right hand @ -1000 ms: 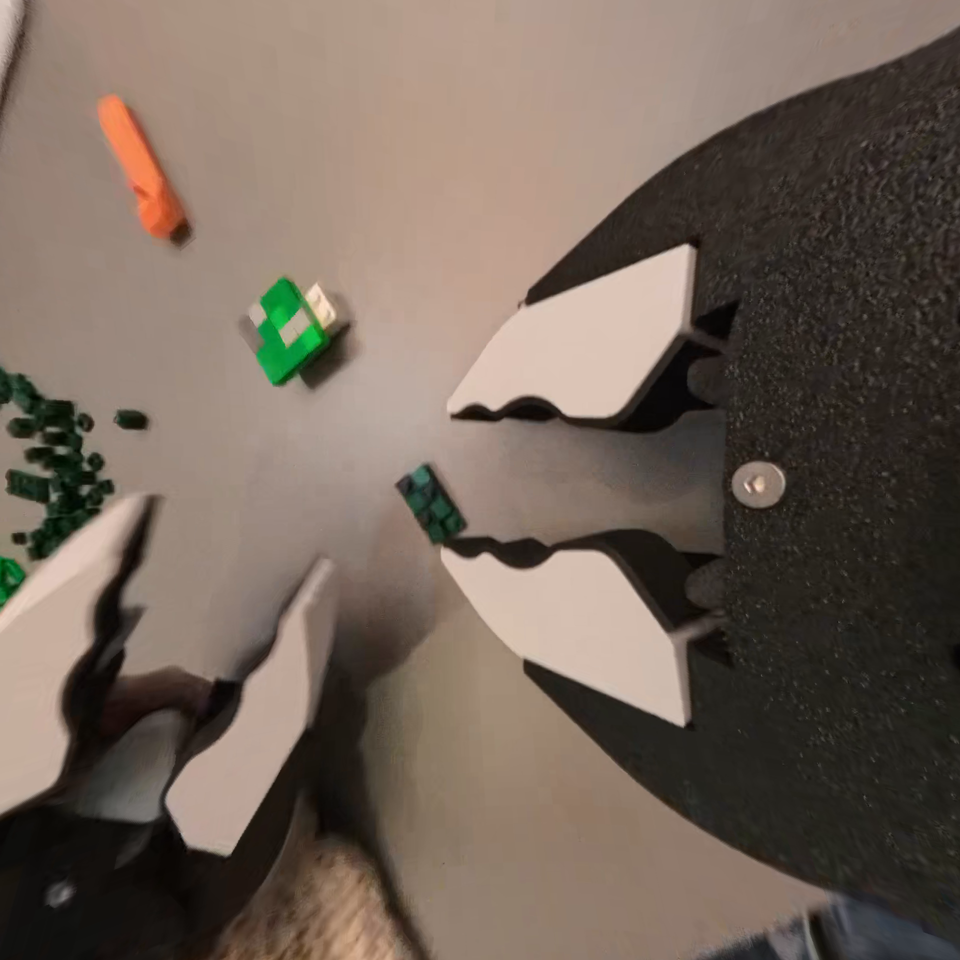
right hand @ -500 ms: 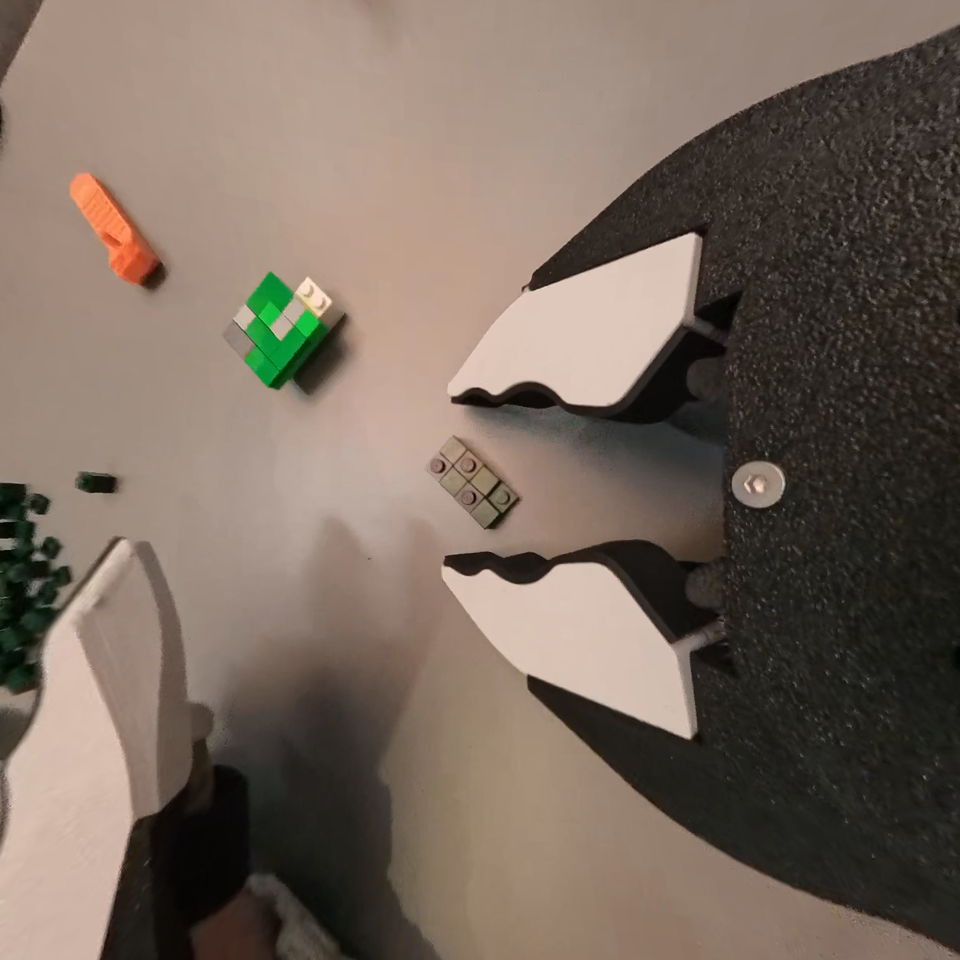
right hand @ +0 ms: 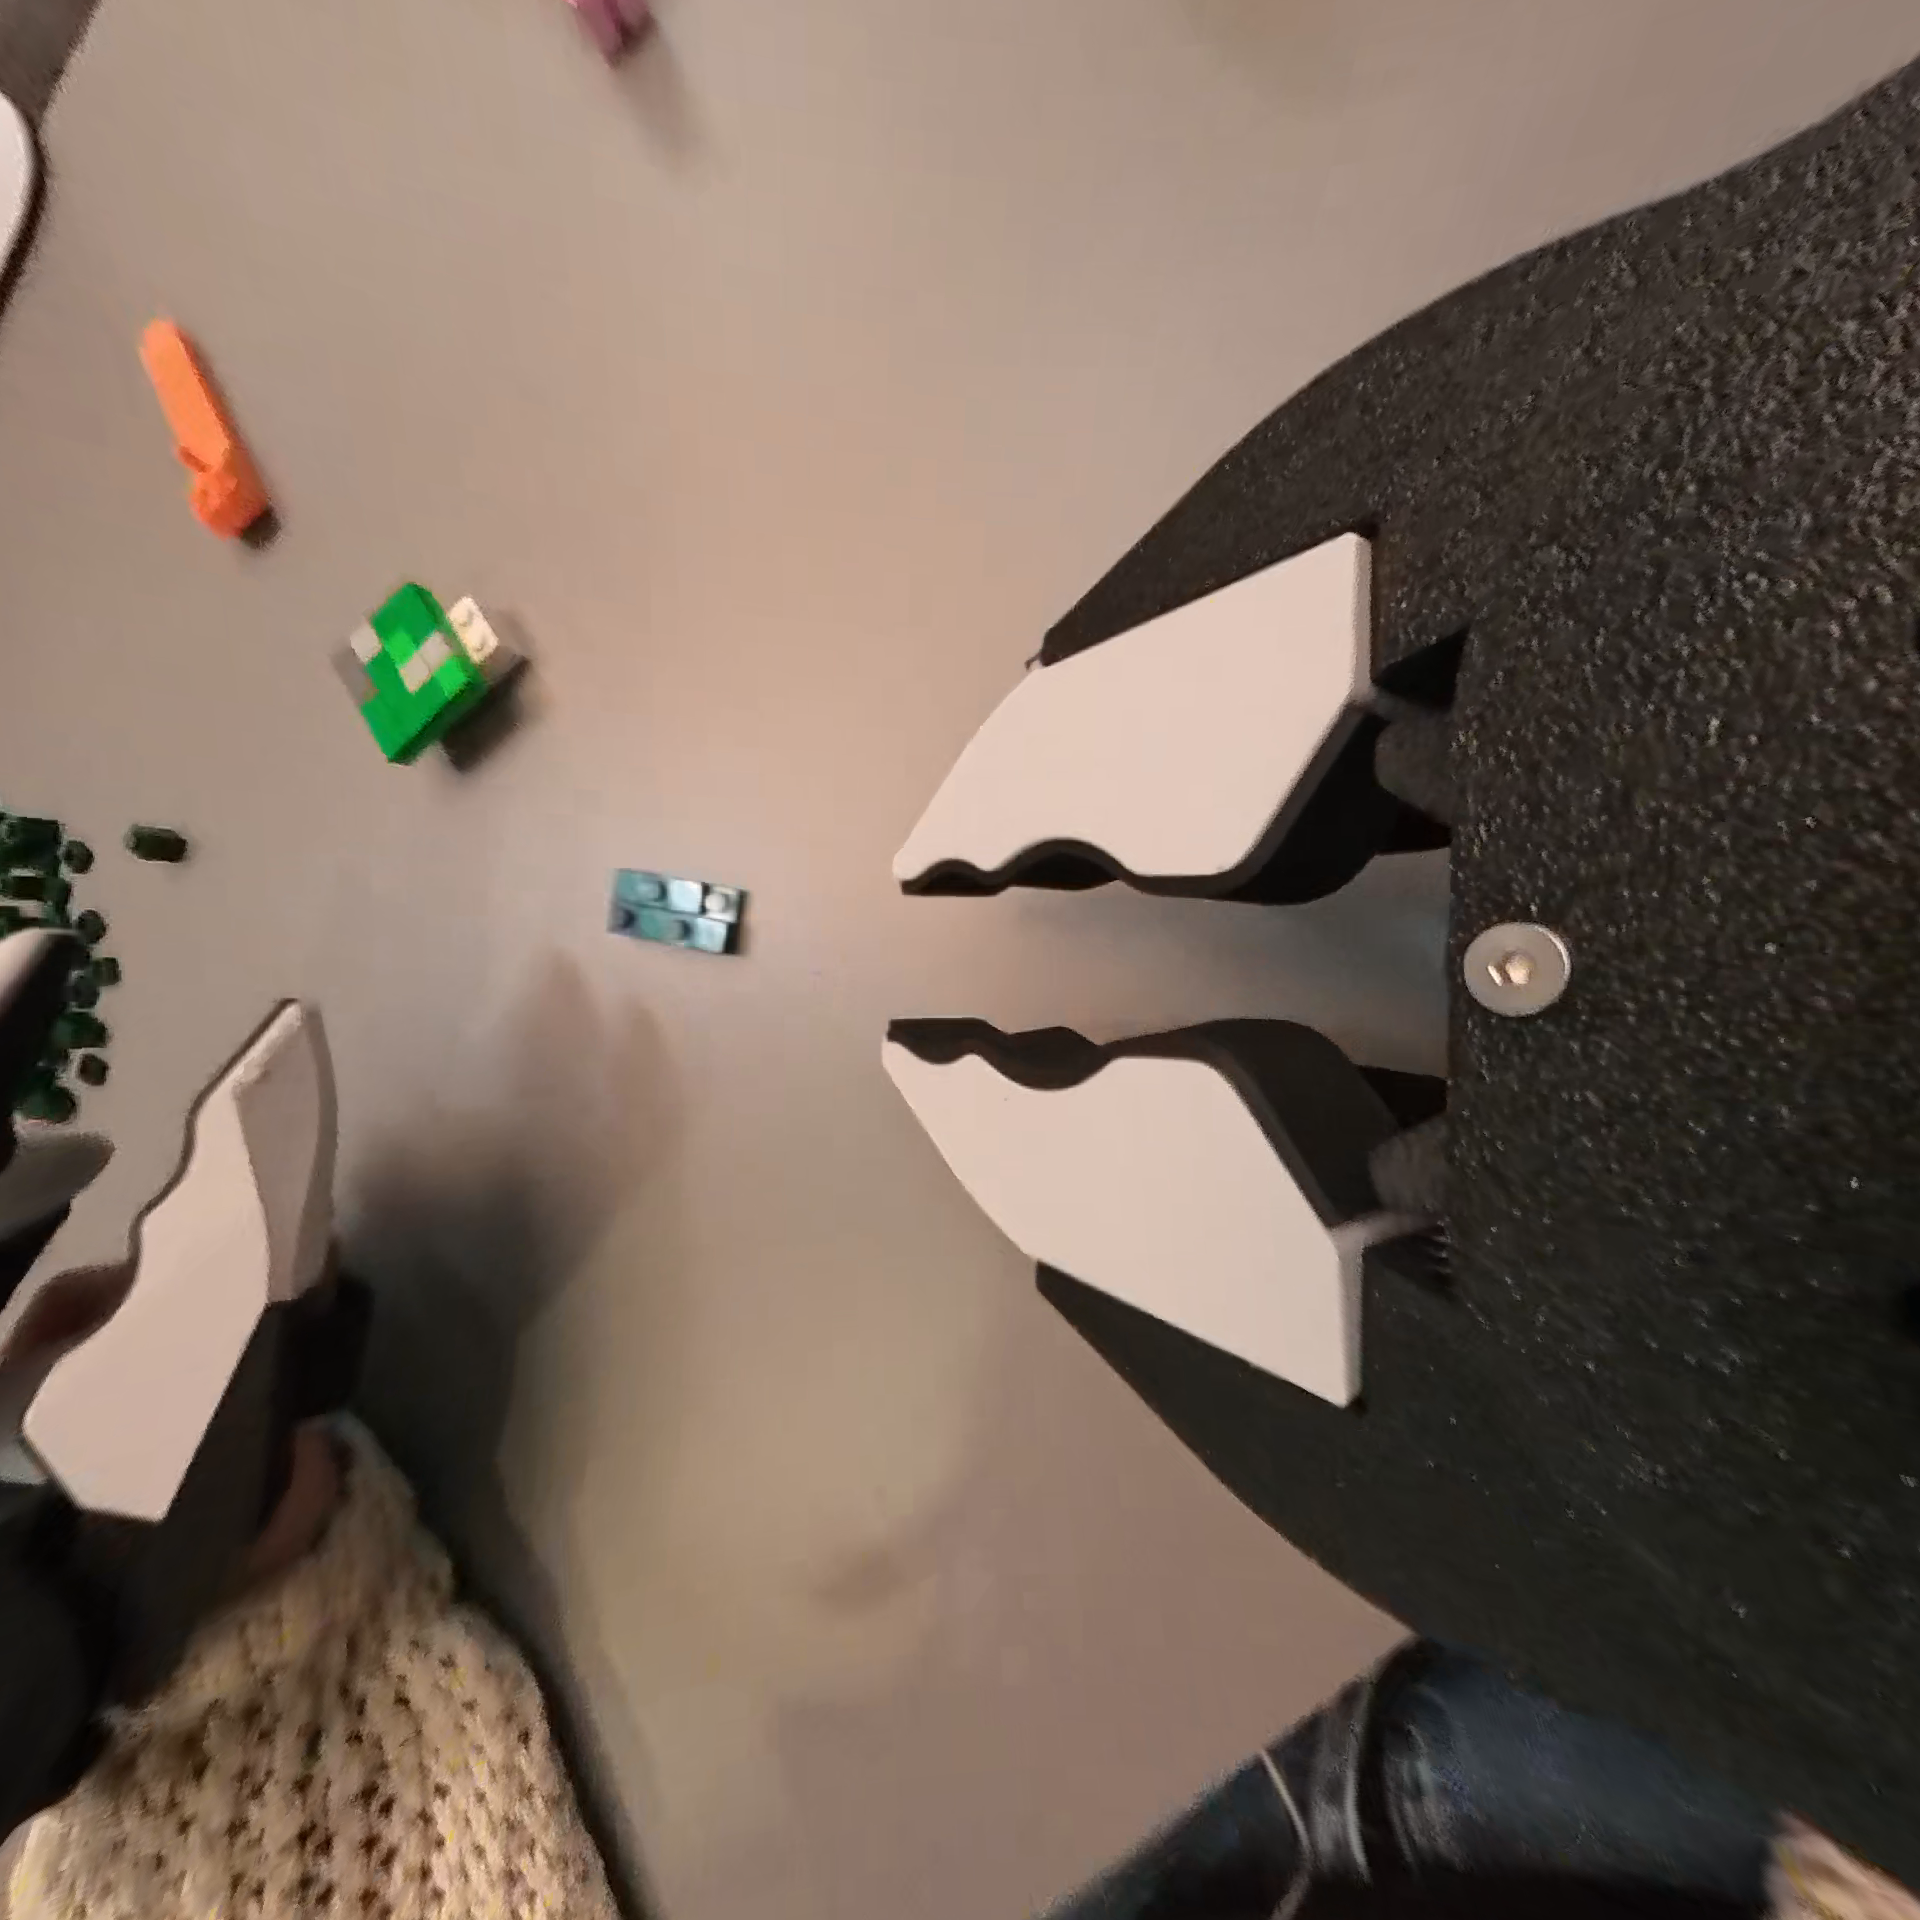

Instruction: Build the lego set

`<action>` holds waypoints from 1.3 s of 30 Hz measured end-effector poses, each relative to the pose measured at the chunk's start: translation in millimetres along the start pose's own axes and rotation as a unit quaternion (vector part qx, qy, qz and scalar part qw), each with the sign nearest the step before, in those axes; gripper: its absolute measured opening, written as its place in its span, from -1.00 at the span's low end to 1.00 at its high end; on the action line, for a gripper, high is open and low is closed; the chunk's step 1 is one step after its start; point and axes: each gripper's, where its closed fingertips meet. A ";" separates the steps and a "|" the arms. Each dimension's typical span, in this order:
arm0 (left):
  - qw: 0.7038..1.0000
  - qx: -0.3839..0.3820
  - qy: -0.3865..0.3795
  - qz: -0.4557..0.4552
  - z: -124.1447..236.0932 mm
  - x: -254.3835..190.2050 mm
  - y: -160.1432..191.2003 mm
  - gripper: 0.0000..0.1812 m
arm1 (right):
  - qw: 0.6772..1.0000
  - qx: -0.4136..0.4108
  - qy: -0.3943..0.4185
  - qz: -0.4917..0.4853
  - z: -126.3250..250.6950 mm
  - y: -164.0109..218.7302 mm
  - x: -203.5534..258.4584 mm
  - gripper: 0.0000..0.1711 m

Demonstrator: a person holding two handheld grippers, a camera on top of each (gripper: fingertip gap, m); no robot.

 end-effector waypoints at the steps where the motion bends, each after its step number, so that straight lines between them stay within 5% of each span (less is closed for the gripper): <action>1: 1.000 0.003 0.001 -0.009 -0.8 -1.7 0.3 -0.61 | 1.000 -0.002 -0.005 -0.009 5.3 3.4 3.9 -0.77; 7: 0.999 0.007 0.010 -0.045 -2.3 -10.6 0.0 -0.66 | 0.996 0.073 -0.015 0.040 0.7 31.4 33.1 -0.95; 31: 0.998 0.028 0.005 -0.061 -4.6 -11.3 6.2 -0.82 | 0.992 0.118 0.022 -0.034 -16.9 29.4 29.2 -0.80; 39: 0.995 0.042 0.014 -0.089 -6.5 -19.4 9.4 -0.83 | 0.990 0.132 0.039 -0.004 -16.4 31.7 25.5 -1.00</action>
Point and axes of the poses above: each gripper's, where its closed fingertips meet, z back along the fingers, y out of its underside, x = y × z across the jaws, and after that the axes turned 9 degrees about z, right-handed
